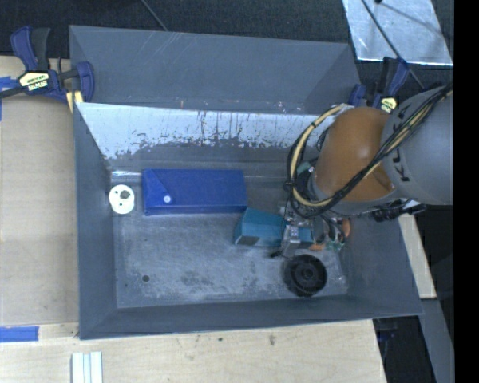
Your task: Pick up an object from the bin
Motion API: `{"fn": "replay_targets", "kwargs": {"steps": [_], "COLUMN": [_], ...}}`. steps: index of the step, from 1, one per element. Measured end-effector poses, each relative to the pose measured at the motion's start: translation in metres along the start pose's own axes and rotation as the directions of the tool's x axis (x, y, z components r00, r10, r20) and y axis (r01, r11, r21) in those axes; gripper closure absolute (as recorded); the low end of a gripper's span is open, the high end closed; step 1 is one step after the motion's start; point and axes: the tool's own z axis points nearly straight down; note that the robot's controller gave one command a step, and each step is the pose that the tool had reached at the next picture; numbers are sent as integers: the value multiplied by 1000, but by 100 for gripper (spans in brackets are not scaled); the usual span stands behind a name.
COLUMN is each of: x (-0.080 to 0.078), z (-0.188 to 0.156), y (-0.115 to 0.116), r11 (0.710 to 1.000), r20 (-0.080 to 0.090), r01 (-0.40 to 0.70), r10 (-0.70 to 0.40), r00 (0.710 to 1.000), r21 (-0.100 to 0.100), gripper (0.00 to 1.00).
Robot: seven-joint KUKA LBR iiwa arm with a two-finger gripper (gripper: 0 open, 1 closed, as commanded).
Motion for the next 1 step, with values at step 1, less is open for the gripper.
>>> {"fn": "replay_targets", "kwargs": {"steps": [1], "x": [2], "z": [-20], "y": [0], "r11": [1000], "r20": [-8], "r01": [0], "r10": [0], "r00": [1000], "r21": [0], "gripper": [100]}}
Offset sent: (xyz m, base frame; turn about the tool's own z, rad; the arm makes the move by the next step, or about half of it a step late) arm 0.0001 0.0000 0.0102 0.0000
